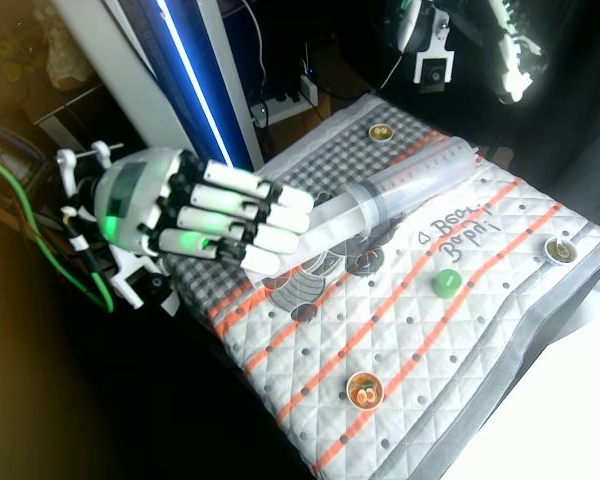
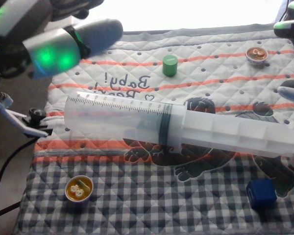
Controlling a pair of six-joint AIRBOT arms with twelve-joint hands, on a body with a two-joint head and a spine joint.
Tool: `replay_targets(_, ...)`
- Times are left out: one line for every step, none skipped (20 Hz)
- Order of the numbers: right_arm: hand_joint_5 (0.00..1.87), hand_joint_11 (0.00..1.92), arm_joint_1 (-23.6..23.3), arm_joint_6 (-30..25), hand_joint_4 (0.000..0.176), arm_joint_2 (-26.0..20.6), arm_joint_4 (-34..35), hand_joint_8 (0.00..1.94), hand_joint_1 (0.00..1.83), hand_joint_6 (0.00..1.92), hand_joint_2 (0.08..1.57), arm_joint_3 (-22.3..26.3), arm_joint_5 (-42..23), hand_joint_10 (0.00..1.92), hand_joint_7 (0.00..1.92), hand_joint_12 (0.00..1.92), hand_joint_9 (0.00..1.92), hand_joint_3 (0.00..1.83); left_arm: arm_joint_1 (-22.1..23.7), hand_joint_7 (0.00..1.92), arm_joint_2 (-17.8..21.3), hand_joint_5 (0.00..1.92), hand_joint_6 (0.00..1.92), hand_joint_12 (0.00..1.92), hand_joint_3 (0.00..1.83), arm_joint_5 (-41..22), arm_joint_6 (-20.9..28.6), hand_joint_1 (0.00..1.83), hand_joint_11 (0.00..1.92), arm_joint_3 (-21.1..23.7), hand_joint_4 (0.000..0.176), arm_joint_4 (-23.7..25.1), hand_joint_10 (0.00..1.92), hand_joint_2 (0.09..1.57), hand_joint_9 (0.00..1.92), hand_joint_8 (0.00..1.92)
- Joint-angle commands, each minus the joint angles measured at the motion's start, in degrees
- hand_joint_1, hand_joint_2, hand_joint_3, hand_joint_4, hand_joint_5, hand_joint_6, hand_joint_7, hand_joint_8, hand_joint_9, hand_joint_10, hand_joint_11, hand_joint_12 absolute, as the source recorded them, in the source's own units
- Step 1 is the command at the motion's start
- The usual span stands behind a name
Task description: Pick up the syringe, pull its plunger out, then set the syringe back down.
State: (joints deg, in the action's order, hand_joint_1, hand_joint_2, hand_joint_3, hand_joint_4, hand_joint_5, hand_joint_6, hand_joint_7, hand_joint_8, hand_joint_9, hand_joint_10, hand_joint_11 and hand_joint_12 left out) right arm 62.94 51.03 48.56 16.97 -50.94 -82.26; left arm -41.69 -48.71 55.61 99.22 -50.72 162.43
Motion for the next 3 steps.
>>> replay_targets(0.76,0.00,-0.4,-0.1,0.009,-0.3,-0.6,0.02,0.96,0.04,0.95,-0.1,-7.1,0.06,0.58,1.13,0.45,0.00,0.3,0.60,0.5,0.33,0.01,1.40,0.00,8.2,2.0,0.56,0.09,-0.6,0.000,0.3,0.08,1.10,0.56,0.04)
replay_targets(0.78,0.00,-0.4,-0.1,0.000,-0.3,-0.6,0.03,0.94,0.05,0.95,-0.1,-7.1,0.07,0.60,1.14,0.48,0.00,0.2,0.55,0.5,0.29,0.00,1.41,0.00,8.3,2.7,0.47,0.00,-0.7,0.000,0.3,0.06,1.10,0.52,0.00)
replay_targets(0.78,0.00,-0.4,-0.1,0.000,-0.3,-0.6,0.03,0.94,0.05,0.95,-0.1,-7.1,0.07,0.60,1.14,0.48,0.00,-0.2,0.55,0.6,0.29,0.00,1.41,0.00,8.9,4.4,0.47,0.00,-1.0,0.000,0.4,0.06,1.10,0.52,0.00)
